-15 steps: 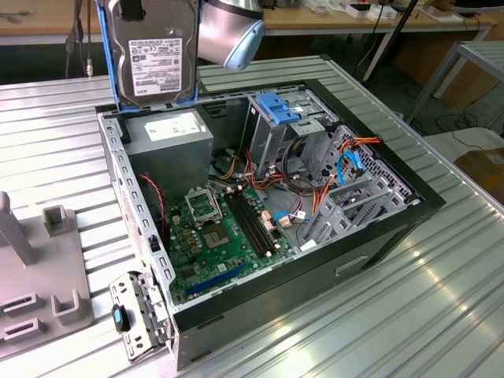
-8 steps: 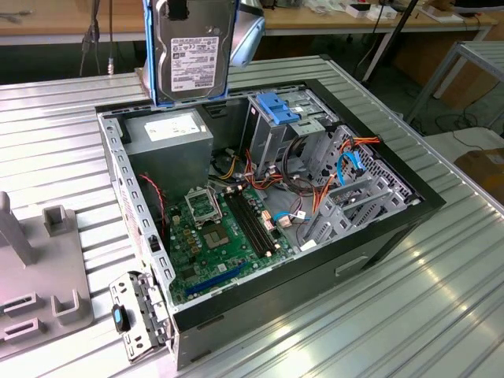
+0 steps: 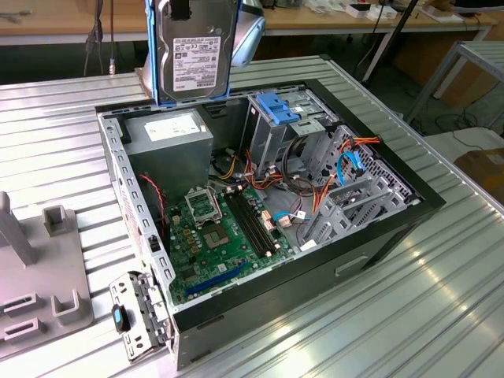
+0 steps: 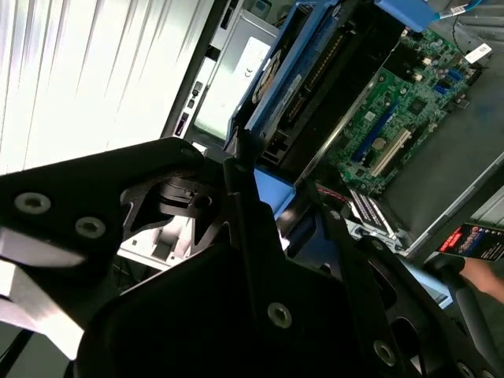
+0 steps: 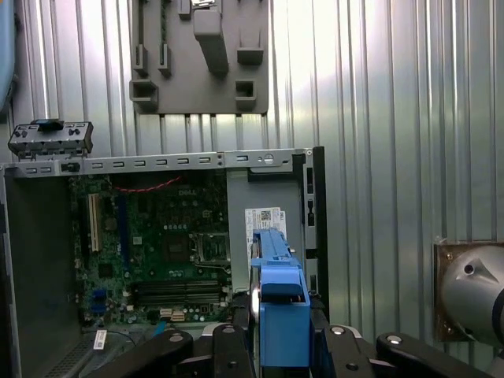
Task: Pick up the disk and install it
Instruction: 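Pick up the disk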
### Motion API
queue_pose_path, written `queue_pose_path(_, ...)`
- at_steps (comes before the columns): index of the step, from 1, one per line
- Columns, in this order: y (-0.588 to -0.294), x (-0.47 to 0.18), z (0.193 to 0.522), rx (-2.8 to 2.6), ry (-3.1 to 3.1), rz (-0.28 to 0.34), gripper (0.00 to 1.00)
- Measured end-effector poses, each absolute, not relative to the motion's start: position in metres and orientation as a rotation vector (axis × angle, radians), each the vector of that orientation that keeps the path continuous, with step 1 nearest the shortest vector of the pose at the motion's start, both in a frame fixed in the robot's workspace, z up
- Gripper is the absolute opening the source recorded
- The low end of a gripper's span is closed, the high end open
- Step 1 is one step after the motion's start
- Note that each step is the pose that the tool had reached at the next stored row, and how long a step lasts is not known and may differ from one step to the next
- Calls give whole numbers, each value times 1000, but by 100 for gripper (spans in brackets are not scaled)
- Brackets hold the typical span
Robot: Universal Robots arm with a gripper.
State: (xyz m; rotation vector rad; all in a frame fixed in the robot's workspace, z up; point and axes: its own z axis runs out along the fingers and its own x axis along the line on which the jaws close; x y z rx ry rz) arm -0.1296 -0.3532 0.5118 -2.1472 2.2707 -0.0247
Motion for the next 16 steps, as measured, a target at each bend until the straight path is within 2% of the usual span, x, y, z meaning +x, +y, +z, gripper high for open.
queue_pose_path(6,-355,-129,512,-2147,2271,-25,37)
queue_pose_path(16,-380,-129,512,-2147,2271,-25,37)
